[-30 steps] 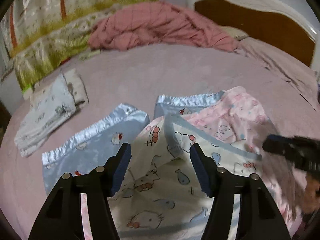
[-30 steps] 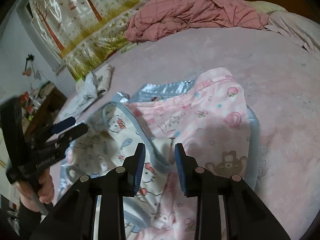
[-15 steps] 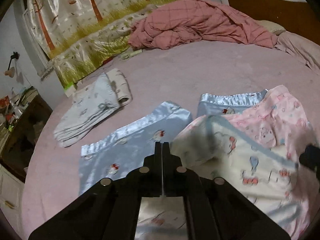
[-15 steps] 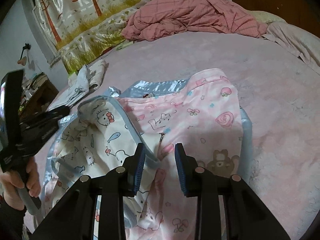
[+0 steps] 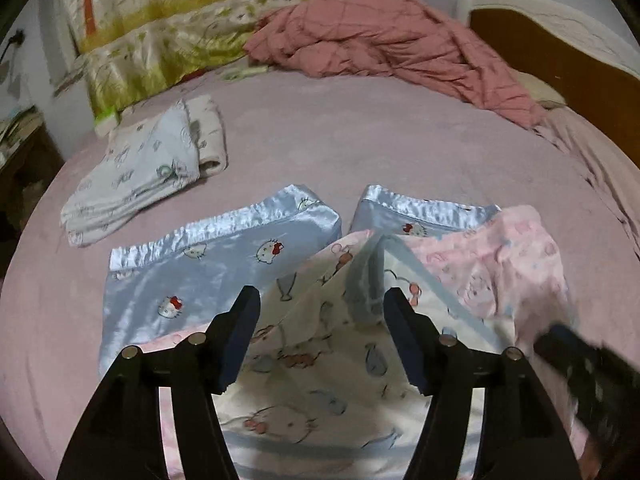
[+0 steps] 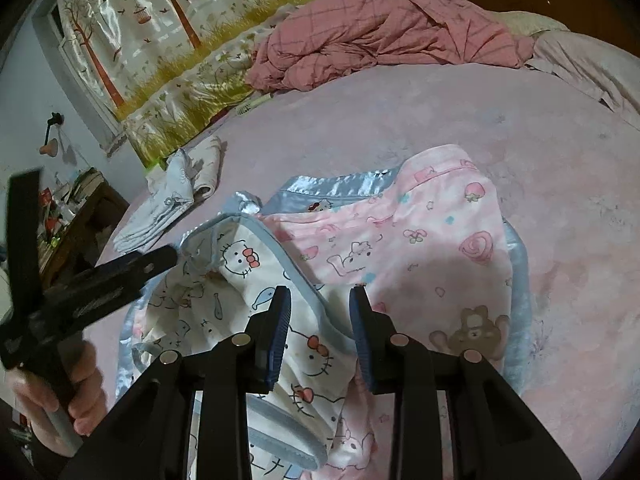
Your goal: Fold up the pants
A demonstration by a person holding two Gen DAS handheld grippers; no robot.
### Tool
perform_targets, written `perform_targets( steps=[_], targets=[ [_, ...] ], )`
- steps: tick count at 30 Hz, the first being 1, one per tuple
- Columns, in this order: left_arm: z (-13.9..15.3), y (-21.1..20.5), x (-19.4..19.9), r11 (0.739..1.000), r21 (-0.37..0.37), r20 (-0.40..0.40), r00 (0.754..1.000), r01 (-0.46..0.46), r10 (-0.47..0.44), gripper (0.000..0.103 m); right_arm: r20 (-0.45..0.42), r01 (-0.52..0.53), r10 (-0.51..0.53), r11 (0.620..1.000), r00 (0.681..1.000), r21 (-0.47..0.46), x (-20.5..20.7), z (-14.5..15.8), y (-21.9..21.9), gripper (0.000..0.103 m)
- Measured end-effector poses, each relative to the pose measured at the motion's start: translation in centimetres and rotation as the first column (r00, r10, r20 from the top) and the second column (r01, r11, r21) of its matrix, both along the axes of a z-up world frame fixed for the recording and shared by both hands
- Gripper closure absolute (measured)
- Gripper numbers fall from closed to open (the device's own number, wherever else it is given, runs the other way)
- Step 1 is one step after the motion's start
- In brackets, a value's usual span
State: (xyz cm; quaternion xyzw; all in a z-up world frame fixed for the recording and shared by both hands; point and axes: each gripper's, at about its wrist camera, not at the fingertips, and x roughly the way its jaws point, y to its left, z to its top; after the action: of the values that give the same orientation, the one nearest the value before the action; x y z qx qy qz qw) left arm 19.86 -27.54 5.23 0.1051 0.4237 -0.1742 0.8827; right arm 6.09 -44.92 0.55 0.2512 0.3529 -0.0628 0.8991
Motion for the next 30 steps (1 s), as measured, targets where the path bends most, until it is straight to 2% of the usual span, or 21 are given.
perform_targets(
  steps=[3, 6, 7, 9, 10, 15, 22, 28, 30],
  targets=[
    [-0.9, -1.0, 1.2, 0.999, 0.011, -0.057, 0.998, -0.031, 0.031, 0.040, -0.003, 0.005, -0.005, 1.000, 1.000, -0.012, -0.2, 0.0, -0.1, 0.072],
    [-1.6, -1.4, 1.6, 0.998, 0.022, -0.052, 0.997, -0.053, 0.054, 0.054, -0.001, 0.015, -0.015, 0.999, 1.000, -0.031, -0.5, -0.1, -0.5, 0.072],
    [-1.8, -1.5, 1.8, 0.998, 0.029, -0.054, 0.997, -0.055, 0.057, 0.060, -0.001, 0.021, -0.021, 0.999, 1.000, -0.034, -0.6, -0.2, -0.7, 0.072],
    [-2.4, -1.6, 2.0, 0.998, 0.042, -0.068, 0.996, -0.054, 0.057, 0.078, -0.003, 0.025, -0.025, 0.999, 1.000, -0.027, -0.6, -0.5, -1.0, 0.072],
    [-2.7, -1.7, 2.0, 0.998, 0.053, -0.074, 0.996, -0.047, 0.050, 0.095, -0.005, 0.025, -0.025, 0.999, 1.000, -0.022, -0.6, -0.7, -1.1, 0.072],
    [-1.6, -0.4, -0.2, 0.997, 0.073, -0.003, 1.000, 0.001, -0.001, 0.097, -0.022, -0.003, 0.002, 0.999, 1.000, -0.035, -0.7, -1.1, -1.0, 0.072],
    [1.4, 3.2, -3.7, 0.987, 0.146, 0.105, 0.991, 0.068, -0.084, 0.097, -0.031, 0.000, 0.001, 0.999, 1.000, 0.038, -0.4, -1.1, -1.3, 0.072],
    [2.2, 6.6, -6.1, 0.974, 0.207, 0.149, 0.981, 0.096, -0.128, 0.097, -0.052, -0.016, 0.015, 0.999, 0.999, -0.029, -0.2, -0.6, 0.6, 0.072],
    [1.8, 7.5, -6.2, 0.972, 0.216, 0.136, 0.983, 0.096, -0.127, 0.097, -0.061, -0.017, 0.014, 0.999, 0.998, -0.047, -0.1, -0.5, 1.0, 0.072]
  ],
)
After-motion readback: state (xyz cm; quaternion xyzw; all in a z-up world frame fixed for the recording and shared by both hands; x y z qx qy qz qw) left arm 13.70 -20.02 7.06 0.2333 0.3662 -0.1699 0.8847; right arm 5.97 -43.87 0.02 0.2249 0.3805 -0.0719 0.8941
